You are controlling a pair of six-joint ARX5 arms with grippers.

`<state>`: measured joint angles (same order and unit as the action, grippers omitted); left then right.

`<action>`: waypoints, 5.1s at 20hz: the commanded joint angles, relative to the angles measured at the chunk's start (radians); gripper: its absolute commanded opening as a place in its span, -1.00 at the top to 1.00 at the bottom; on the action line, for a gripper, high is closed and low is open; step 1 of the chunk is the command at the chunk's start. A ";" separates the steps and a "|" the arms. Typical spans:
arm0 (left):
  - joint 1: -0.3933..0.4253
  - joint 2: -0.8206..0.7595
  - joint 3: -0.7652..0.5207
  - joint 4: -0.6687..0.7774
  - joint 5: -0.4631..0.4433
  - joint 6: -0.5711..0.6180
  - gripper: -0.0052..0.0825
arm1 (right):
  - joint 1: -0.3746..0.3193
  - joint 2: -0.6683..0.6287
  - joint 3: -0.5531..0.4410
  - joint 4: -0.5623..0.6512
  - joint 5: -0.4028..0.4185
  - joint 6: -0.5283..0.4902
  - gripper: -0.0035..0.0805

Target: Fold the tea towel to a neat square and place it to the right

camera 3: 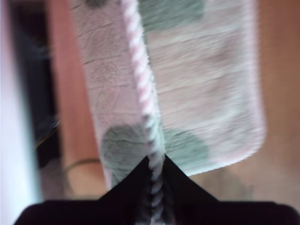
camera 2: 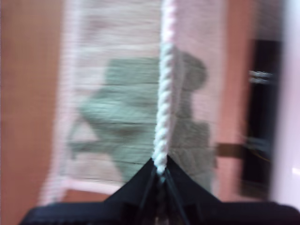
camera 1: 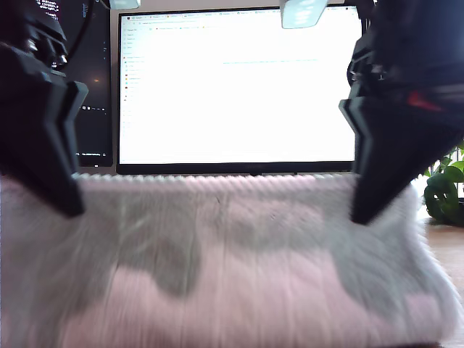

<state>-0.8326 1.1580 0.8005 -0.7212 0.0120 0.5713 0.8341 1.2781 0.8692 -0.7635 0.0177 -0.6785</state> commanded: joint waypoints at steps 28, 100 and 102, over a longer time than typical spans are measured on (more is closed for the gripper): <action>0.174 0.138 -0.005 0.154 0.138 0.130 0.93 | -0.099 0.235 0.154 -0.031 -0.079 -0.058 0.95; 0.349 -0.124 -0.196 0.512 0.318 -0.323 0.93 | -0.225 0.143 0.179 0.164 -0.224 0.425 0.94; 0.349 -0.154 -0.240 0.560 0.315 -0.367 0.93 | -0.225 0.085 0.116 0.216 -0.209 0.434 0.94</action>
<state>-0.4881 1.0225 0.5819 -0.1875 0.3279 0.2146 0.6037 1.3727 1.0367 -0.5537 -0.1963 -0.2535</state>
